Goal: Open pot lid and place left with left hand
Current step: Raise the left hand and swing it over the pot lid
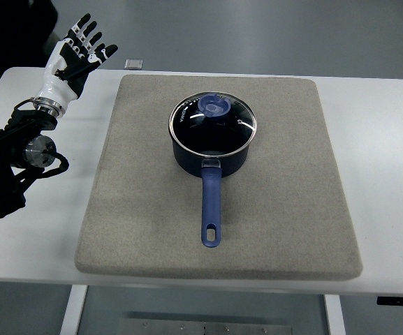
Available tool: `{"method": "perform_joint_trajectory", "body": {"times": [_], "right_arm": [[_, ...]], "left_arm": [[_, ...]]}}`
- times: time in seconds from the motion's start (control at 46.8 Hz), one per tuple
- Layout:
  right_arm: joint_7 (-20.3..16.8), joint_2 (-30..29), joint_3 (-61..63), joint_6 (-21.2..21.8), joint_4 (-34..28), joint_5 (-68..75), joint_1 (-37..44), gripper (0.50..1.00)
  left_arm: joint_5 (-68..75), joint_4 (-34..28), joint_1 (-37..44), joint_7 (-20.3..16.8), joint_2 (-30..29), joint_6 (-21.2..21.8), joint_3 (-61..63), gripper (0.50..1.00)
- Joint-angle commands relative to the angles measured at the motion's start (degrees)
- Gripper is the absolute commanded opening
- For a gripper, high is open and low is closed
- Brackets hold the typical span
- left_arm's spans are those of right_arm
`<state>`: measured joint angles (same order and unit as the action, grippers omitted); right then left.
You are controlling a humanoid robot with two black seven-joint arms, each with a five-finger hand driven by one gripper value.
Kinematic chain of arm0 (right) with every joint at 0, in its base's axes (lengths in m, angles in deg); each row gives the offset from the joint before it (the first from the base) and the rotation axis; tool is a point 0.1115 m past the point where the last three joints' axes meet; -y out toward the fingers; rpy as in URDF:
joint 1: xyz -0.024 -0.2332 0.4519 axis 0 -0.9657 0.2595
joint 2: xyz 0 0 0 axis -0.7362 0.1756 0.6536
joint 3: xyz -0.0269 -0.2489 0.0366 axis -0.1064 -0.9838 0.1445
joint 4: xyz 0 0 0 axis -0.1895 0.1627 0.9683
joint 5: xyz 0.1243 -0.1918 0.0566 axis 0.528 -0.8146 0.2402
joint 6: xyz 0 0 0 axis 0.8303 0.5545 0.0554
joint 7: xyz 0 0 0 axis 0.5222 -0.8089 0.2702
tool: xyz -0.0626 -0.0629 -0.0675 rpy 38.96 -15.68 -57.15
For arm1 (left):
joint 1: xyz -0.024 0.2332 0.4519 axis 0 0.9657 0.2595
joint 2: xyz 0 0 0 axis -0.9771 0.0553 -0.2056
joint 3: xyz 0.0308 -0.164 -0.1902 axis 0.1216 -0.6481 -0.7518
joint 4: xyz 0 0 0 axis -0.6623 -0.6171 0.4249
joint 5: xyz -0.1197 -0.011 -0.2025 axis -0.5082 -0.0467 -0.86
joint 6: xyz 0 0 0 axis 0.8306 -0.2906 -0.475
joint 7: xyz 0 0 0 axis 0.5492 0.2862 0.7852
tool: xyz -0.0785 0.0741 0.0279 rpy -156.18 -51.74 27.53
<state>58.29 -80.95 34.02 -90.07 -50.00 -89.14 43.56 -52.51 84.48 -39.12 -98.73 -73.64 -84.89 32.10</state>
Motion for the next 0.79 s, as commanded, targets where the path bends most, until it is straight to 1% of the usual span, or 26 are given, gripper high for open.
{"method": "perform_joint_trajectory", "body": {"times": [0.0,0.15,0.321,0.556,0.62,0.77], "right_arm": [[0.00,0.00,-0.06,0.00,0.00,0.00,0.00,0.917],[0.00,0.00,0.03,0.00,0.00,0.00,0.00,0.917],[0.00,0.00,0.03,0.00,0.00,0.00,0.00,0.917],[0.00,0.00,0.03,0.00,0.00,0.00,0.00,0.917],[0.00,0.00,-0.06,0.00,0.00,0.00,0.00,0.917],[0.00,0.00,-0.06,0.00,0.00,0.00,0.00,0.917]], "left_arm": [[0.08,0.00,0.00,0.00,0.00,0.00,0.00,0.990],[-0.01,-0.35,0.00,0.00,0.53,0.09,0.00,0.990],[-0.01,-2.81,-0.70,0.00,1.40,0.09,-0.09,0.992],[0.87,-4.05,-1.84,0.00,1.67,0.00,0.35,0.992],[3.32,-4.13,-2.90,0.00,1.58,0.09,1.75,0.992],[14.13,-2.73,-5.45,0.00,0.88,0.26,4.83,0.990]]}}
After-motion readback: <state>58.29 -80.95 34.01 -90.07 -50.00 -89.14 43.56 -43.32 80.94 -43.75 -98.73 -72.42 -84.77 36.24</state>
